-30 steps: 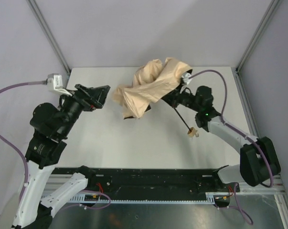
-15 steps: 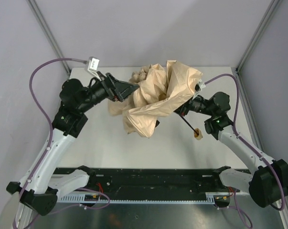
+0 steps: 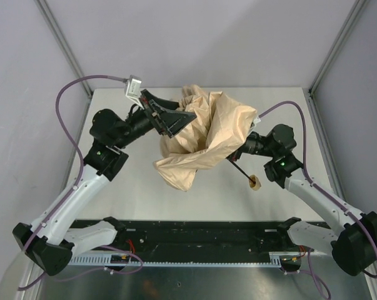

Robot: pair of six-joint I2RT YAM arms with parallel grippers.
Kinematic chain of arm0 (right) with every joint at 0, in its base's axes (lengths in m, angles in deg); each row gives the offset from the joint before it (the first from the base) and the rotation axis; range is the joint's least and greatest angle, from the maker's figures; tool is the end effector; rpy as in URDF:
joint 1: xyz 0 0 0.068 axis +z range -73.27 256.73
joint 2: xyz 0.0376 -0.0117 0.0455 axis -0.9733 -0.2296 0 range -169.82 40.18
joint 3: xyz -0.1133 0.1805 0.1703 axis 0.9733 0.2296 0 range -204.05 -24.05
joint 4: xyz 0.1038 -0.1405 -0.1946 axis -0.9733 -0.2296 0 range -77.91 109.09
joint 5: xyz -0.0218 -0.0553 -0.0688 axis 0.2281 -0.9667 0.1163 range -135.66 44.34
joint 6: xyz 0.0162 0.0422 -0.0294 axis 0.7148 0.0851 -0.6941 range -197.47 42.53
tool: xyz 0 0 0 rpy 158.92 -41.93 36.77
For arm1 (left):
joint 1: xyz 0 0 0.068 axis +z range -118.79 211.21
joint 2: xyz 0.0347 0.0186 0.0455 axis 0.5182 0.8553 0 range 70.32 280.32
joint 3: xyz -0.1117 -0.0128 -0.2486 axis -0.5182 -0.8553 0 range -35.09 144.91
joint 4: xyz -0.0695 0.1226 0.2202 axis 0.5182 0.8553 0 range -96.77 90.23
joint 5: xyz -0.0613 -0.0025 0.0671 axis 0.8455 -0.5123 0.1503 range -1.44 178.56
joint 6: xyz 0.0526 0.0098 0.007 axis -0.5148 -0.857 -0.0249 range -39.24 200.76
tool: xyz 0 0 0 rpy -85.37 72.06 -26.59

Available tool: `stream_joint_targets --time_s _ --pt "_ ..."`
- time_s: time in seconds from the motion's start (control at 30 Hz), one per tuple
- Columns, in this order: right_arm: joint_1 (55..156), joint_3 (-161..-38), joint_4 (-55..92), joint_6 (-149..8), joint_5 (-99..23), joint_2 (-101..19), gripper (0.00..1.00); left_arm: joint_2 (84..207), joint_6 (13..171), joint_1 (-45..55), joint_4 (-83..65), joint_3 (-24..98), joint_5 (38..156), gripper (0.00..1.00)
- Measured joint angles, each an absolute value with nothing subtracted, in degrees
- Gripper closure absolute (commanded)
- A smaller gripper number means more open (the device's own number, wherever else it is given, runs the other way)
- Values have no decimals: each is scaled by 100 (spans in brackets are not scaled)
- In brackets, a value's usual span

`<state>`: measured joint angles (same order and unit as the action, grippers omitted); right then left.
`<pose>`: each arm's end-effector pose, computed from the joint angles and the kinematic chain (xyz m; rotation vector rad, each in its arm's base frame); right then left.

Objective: Put away the umbrella

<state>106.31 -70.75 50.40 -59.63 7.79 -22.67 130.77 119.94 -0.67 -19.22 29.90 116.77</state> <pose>0.1977 0.1450 0.3627 -0.9766 1.1968 1.2732 0.1865 -0.1359 0.4532 0.3759 1.3922 -1.3516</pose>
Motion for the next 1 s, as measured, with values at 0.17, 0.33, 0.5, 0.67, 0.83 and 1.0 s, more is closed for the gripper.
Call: stream_joint_targets --time_s 0.17,0.33,0.5,0.67,0.83,1.0 --pt "10821 -7075 4839 -6011 683 -2162 100 13339 12077 -71 -2149 3034 11749 71" --pt "10884 -7060 4293 -6312 213 -2055 66 13617 12040 -91 -2232 3211 12009 99" --pt "11131 -7058 3661 -6476 -801 -2029 4 13643 11498 -143 -1731 3303 11810 100" --pt "11523 -7038 2247 -6367 -2926 -1841 1 13630 10457 -408 -676 3595 10435 100" --pt "11973 -6745 1088 -6048 -4307 -1358 1 13586 9872 -600 -315 3504 9071 100" --pt "13254 -6299 763 -5879 -5072 -560 1 13507 9723 -755 -228 3119 7932 100"
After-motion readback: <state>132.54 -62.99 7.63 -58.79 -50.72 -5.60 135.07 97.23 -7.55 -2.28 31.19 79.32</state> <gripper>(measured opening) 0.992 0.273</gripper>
